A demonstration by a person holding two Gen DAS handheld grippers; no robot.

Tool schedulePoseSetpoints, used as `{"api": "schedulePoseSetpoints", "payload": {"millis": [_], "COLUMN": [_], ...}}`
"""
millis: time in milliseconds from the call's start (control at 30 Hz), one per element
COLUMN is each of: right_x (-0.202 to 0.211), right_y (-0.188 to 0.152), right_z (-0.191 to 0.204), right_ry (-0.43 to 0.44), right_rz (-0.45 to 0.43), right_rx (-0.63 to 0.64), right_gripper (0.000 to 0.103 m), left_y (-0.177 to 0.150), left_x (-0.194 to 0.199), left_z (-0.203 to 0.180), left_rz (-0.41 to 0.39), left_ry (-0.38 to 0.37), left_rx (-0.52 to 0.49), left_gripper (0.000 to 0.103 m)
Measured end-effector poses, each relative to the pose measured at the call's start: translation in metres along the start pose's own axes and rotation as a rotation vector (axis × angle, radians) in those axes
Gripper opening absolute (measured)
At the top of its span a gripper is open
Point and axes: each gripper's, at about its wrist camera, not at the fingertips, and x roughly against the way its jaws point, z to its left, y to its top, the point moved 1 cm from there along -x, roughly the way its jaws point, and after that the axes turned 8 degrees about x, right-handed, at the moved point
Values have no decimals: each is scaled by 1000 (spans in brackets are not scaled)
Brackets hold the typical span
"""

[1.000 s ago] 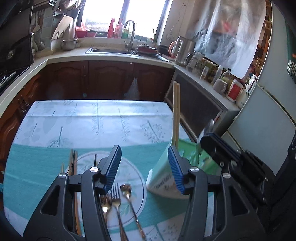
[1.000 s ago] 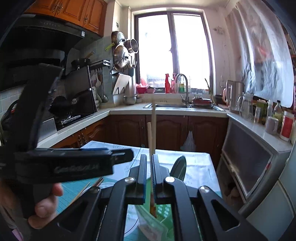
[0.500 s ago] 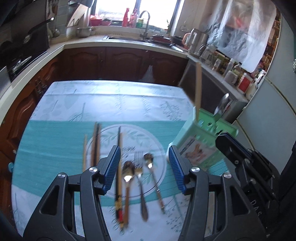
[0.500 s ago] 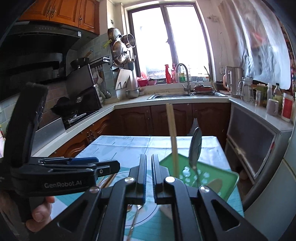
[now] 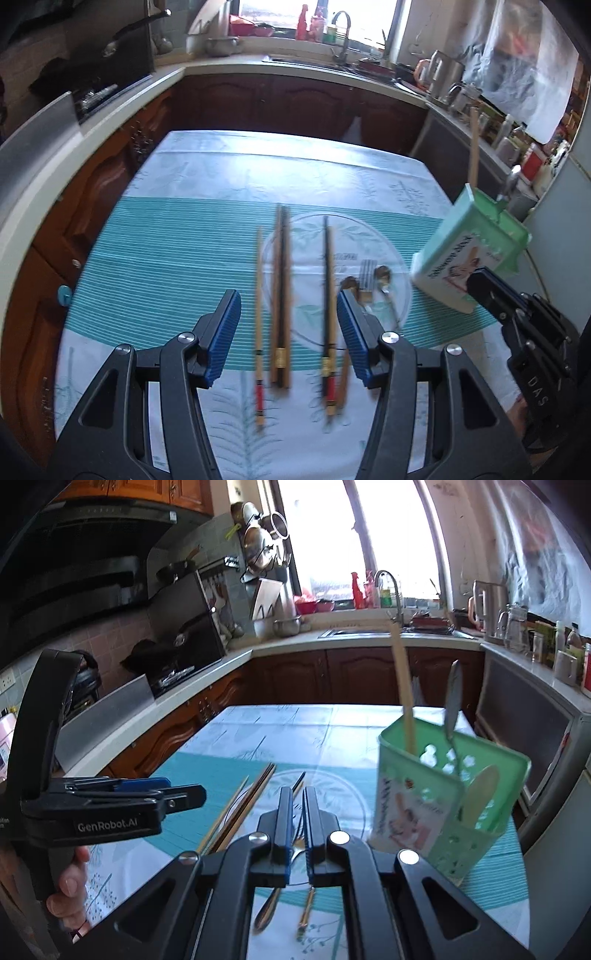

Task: Organize utensils
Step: 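Drop both chopsticks into the green holder and open both tools, then move both open tools down toward the remaining chopsticks on the cloth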

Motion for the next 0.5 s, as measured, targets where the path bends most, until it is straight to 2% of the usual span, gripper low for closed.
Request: {"api": "schedulePoseSetpoints", "payload": {"millis": [200, 367, 500], "right_x": [-12, -26, -34], "right_y": [-3, -6, -10], "right_z": [14, 22, 28], "right_ry": [21, 40, 58], "right_rz": [38, 78, 104], "right_rx": [23, 23, 23], "right_gripper": [5, 5, 5], "left_y": [-2, -2, 5], "left_x": [-8, -20, -37], "left_z": [12, 15, 28], "left_rz": [53, 68, 118], "left_ry": [23, 63, 76], "left_rx": [-41, -81, -39], "left_gripper": [51, 51, 51]}}
